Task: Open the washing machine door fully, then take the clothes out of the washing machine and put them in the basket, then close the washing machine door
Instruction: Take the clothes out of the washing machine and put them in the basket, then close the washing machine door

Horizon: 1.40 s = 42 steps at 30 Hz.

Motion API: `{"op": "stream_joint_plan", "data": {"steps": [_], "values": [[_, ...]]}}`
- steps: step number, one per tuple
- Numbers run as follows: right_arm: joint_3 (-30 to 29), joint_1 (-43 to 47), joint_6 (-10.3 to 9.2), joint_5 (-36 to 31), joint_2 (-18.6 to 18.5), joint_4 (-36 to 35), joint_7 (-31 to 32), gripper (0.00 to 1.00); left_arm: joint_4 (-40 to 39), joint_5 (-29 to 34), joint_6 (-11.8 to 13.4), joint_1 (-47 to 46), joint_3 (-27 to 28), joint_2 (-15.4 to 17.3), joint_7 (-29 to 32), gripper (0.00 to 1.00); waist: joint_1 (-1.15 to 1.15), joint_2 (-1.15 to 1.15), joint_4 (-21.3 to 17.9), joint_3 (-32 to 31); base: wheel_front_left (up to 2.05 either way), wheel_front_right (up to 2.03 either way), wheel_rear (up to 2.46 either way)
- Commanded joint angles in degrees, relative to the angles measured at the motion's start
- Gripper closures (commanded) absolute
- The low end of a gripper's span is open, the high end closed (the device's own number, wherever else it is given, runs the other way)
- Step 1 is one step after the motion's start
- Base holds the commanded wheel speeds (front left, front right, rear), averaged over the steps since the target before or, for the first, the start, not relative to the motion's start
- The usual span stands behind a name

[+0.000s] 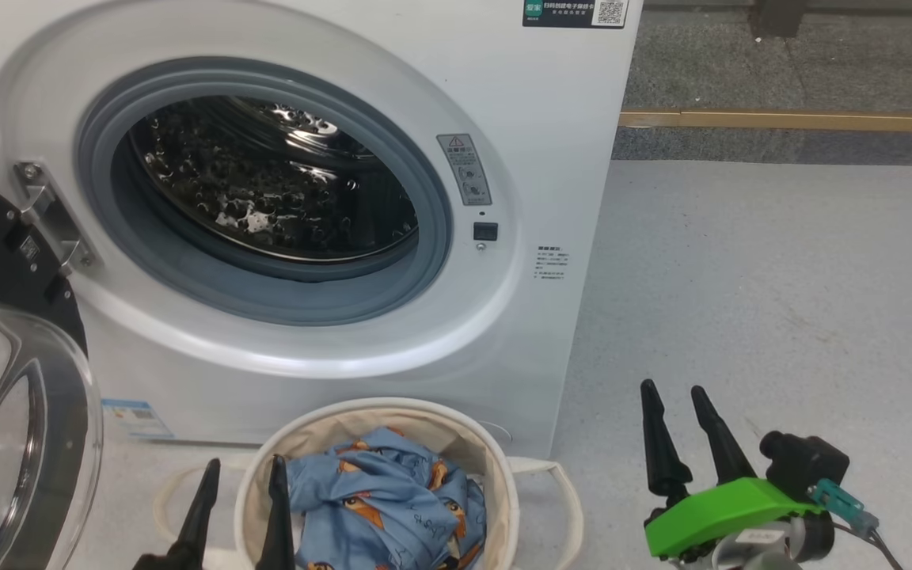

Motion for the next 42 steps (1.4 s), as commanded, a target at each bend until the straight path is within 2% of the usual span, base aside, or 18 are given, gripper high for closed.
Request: {"op": "stream_joint_plan", "data": {"steps": [1, 11, 17, 20, 30, 35, 42], "values": [[1.5, -1.2, 0.18, 0.2, 0.3, -1.6, -0.7, 0.00, -1.9, -0.4, -0.1, -1.5, 1.5, 0.1, -0.3, 0.00, 0.00, 0.00, 0.0, 0.0, 0.00, 0.00, 0.00], [1.8, -1.3, 0.18, 0.1, 0.3, -1.3, -0.7, 0.00, -1.0, -1.3, -0.2, -1.7, 1.3, 0.1, -0.3, 0.00, 0.00, 0.00, 0.0, 0.3, 0.00, 0.00, 0.00], [1.8, -1.4, 0.18, 0.3, 0.3, -1.3, -0.7, 0.00, -0.2, -5.2, -0.2, -2.0, 1.8, 0.1, -0.3, 0.00, 0.00, 0.00, 0.2, 0.4, -0.09, 0.26, -0.17], [1.9, -1.4, 0.18, 0.4, 0.3, -1.3, -0.7, 0.00, -0.4, -4.9, -0.3, -2.1, 1.9, 0.1, -0.3, 0.00, 0.00, 0.00, 0.3, 0.5, -0.63, 0.86, -0.23], [2.0, -1.6, 0.18, 0.3, 0.3, -1.0, -0.7, 0.00, -0.7, -4.5, 0.5, -2.3, 1.4, 0.1, -0.3, 0.00, 0.00, 0.00, 0.8, 1.1, -1.53, 1.71, -0.18], [2.1, -1.7, 0.18, 0.1, 0.3, -0.4, -0.7, 0.00, -1.3, -1.0, 1.0, -2.9, 1.0, 0.1, -0.3, 0.00, 0.00, 0.00, 1.2, 1.5, -1.95, 2.08, -0.13], [2.1, -1.9, 0.18, 0.0, 0.3, -0.2, -0.7, 0.00, -2.8, 0.5, 1.7, -3.2, 0.6, 0.1, -0.3, 0.00, 0.00, 0.00, 1.8, 2.1, -1.28, 1.28, 0.00]]}}
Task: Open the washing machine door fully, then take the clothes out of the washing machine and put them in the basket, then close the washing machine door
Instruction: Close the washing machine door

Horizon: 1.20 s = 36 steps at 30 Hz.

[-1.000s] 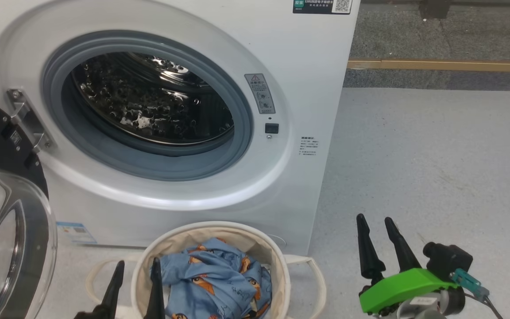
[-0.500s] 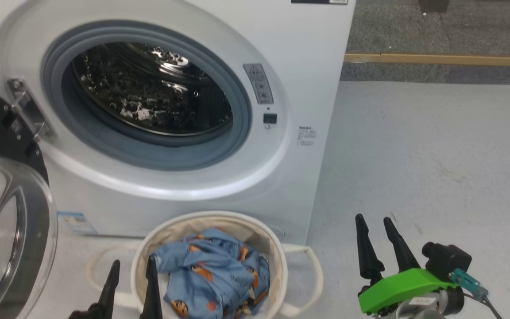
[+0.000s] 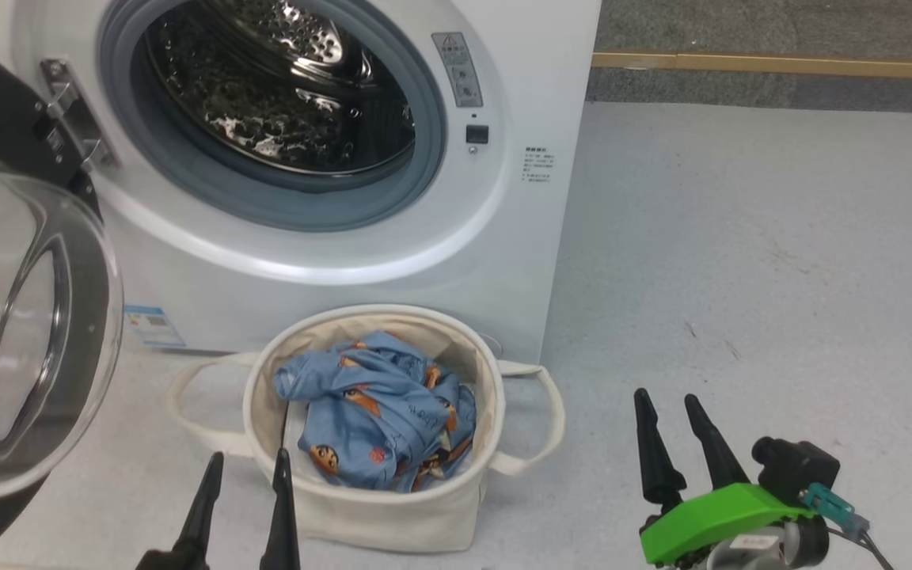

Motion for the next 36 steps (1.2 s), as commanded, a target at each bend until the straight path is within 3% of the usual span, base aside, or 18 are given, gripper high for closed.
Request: {"op": "stream_joint_plan", "data": {"steps": [1, 15, 36], "values": [[1.3, -2.0, 0.18, 0.0, 0.2, -1.6, -0.7, 0.00, -2.4, 0.6, 0.3, -2.8, 1.5, 0.0, -0.3, 0.00, 0.00, 0.00, 0.1, 0.2, -0.85, 0.85, 0.00], [2.7, -1.8, 0.18, 0.9, 0.2, -2.9, -0.7, 0.00, -3.0, 1.5, 0.5, -3.4, 0.3, 0.0, -0.3, 0.00, 0.00, 0.00, 5.1, 0.3, -0.16, 0.16, 0.00], [6.8, -0.6, 0.18, 2.0, 0.2, -4.2, -0.7, 0.00, -5.2, 2.1, 1.3, -1.2, 0.6, 0.0, -0.3, 0.00, 0.00, 0.00, 26.3, -2.8, 0.00, 0.00, 0.00]]}}
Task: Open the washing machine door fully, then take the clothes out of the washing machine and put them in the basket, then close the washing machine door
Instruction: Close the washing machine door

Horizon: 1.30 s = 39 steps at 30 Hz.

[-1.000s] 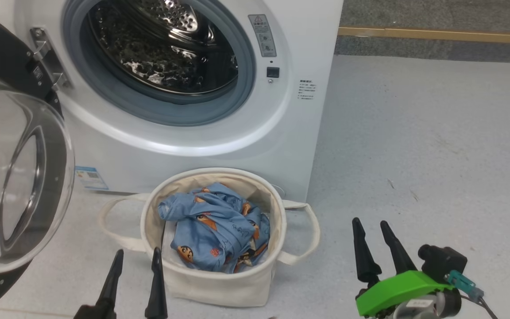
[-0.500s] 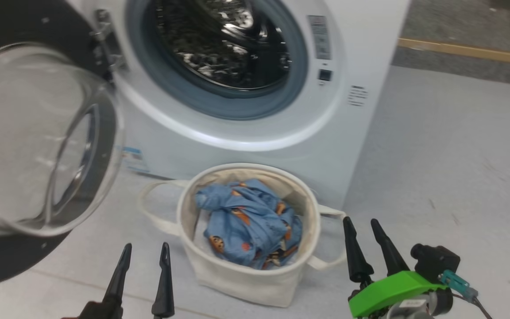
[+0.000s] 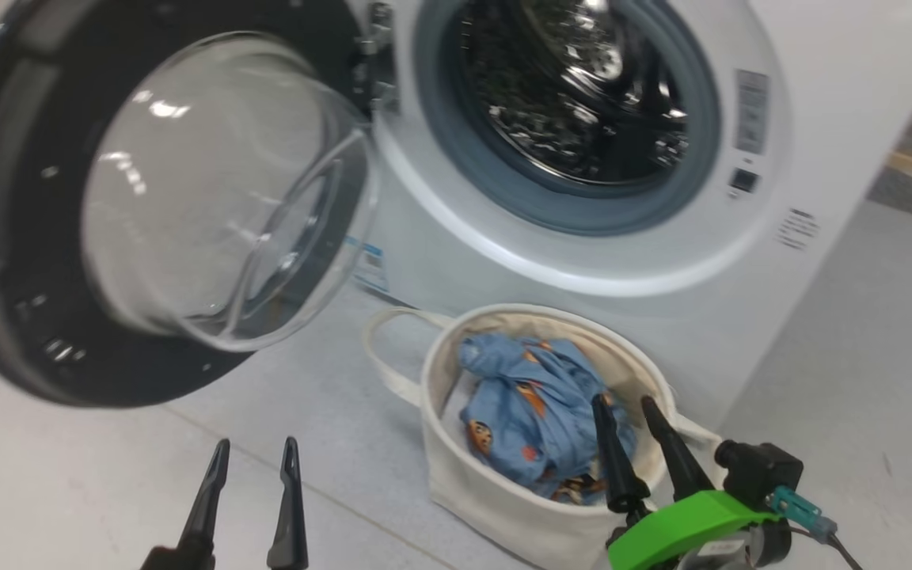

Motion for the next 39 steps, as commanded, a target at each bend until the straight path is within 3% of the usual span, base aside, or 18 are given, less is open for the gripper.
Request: {"op": "stream_joint_plan", "data": {"steps": [1, 16, 31, 32, 33, 39], "values": [[1.6, -0.5, 0.18, 0.5, 0.2, -2.1, -0.7, 0.00, -2.1, 0.8, 0.2, -0.7, 2.1, 0.0, -0.3, 0.00, 0.00, 0.00, 4.0, -1.6, 0.00, 0.00, 0.00], [6.8, -2.0, 0.18, 2.3, 0.2, -1.6, -0.7, 0.00, -4.0, 0.8, 0.4, 1.9, 4.7, 0.0, -0.3, 0.00, 0.00, 0.00, 7.0, -1.6, 0.00, 0.00, 0.00], [6.7, -1.7, 0.18, 2.5, 0.2, -1.0, -0.7, 0.00, -4.0, -0.1, -0.6, 2.0, 5.1, 0.0, -0.3, 0.01, 0.00, 0.00, 6.8, -1.6, 0.00, 0.00, 0.00], [6.6, -1.6, 0.18, 2.4, 0.2, -1.0, -0.7, 0.00, -4.2, -0.2, -0.9, 1.9, 5.3, 0.0, -0.3, 0.56, 0.00, 0.00, 6.8, -1.5, 0.00, 0.00, 0.00], [6.5, -1.6, 0.18, 2.3, 0.2, -1.0, -0.7, 0.00, -4.5, -0.4, -1.3, 1.8, 5.5, 0.0, -0.3, 1.00, 0.00, 0.00, 6.8, -1.4, 0.00, 0.00, 0.00], [5.7, -1.6, 0.18, 1.5, 0.2, -0.7, -0.7, 0.00, -7.8, -6.1, -4.9, 1.1, 10.9, 0.7, -0.3, 1.00, 0.00, 0.00, 6.8, -0.6, 0.00, 0.00, 0.00]]}}
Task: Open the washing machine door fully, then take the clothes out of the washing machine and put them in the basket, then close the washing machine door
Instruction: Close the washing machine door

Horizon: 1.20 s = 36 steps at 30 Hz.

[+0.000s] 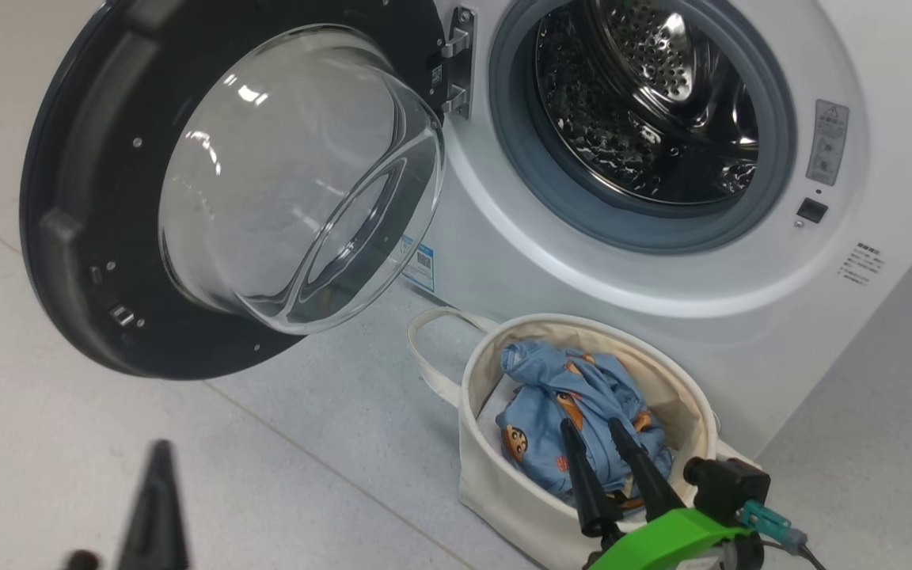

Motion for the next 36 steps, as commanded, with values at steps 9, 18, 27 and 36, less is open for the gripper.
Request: {"op": "stream_joint_plan", "data": {"steps": [9, 18, 27, 36], "values": [[-0.7, -3.2, 0.18, -3.1, 0.2, -2.6, -0.7, 0.00, -5.1, -20.8, -6.9, -11.1, 21.2, 13.4, 5.6, 1.00, 0.00, 0.00, -2.6, 2.8, 0.00, 0.00, 0.00], [-1.3, -6.3, 0.18, -6.8, 0.2, -2.4, -0.7, 0.00, 9.1, -43.8, -8.1, -30.1, 32.1, 32.0, 25.1, 1.00, 0.00, 0.00, -6.4, 8.1, 0.00, 0.00, 0.00], [-1.5, -9.2, 0.18, -9.3, 0.2, -2.4, -0.7, 0.00, 26.0, -60.6, -6.6, -46.9, 35.4, 41.7, 38.9, 1.00, 0.00, 0.00, -12.4, 14.2, 0.00, 0.00, 0.00], [-2.2, -10.7, 0.18, -10.4, 0.2, -3.0, -0.7, 0.00, 34.3, -64.6, -3.5, -47.8, 33.2, 43.6, 49.5, 1.00, 0.00, 0.00, -17.1, 17.0, 0.00, 0.00, 0.00]]}}
